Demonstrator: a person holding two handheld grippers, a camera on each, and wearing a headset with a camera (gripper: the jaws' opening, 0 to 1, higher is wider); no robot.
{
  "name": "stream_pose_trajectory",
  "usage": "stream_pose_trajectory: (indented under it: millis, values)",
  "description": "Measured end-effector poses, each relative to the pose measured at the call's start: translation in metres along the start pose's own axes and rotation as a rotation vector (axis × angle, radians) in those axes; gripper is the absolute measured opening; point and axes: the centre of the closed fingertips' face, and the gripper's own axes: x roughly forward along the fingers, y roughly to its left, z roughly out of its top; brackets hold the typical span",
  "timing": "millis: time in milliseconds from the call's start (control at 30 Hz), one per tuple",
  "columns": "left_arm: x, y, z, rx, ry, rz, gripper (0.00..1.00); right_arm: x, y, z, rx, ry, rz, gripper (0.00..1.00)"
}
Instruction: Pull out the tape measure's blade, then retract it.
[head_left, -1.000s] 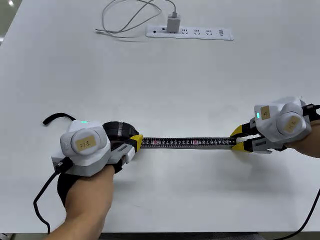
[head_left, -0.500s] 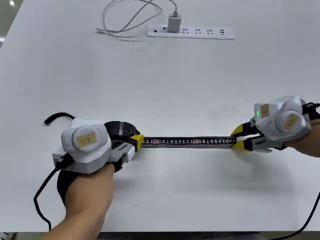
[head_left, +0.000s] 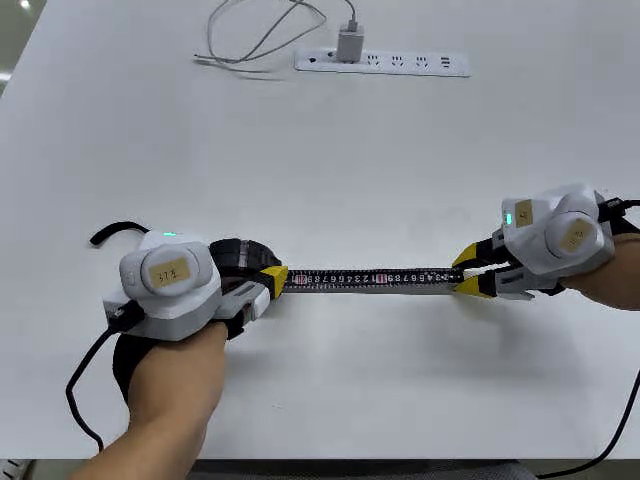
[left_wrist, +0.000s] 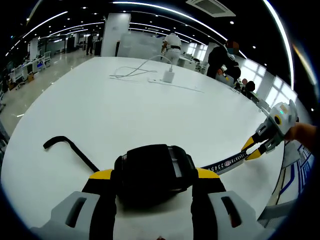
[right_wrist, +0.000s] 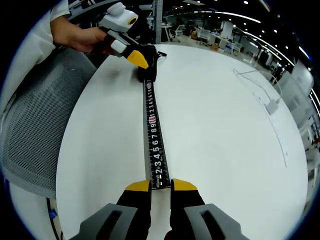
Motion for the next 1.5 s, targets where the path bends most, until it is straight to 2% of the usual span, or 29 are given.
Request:
stream_pose_trajectory:
  millis: [633,1300,1500]
  values:
    - [0.000,0.001,0.000,-0.027,-0.006,-0.017,0.56,0.009,-0.002,0.019,-0.002,-0.041,0.011,0.10]
    - [-0.002,0.002,0.001,-0.060,-0.016,-0.038,0.56,0.019,0.003,0.046,0.016,-0.102,0.024,0.10]
    - [-0.001,0.003,0.001,-0.071,-0.018,-0.046,0.56,0.026,0.006,0.060,0.011,-0.132,0.038,0.10]
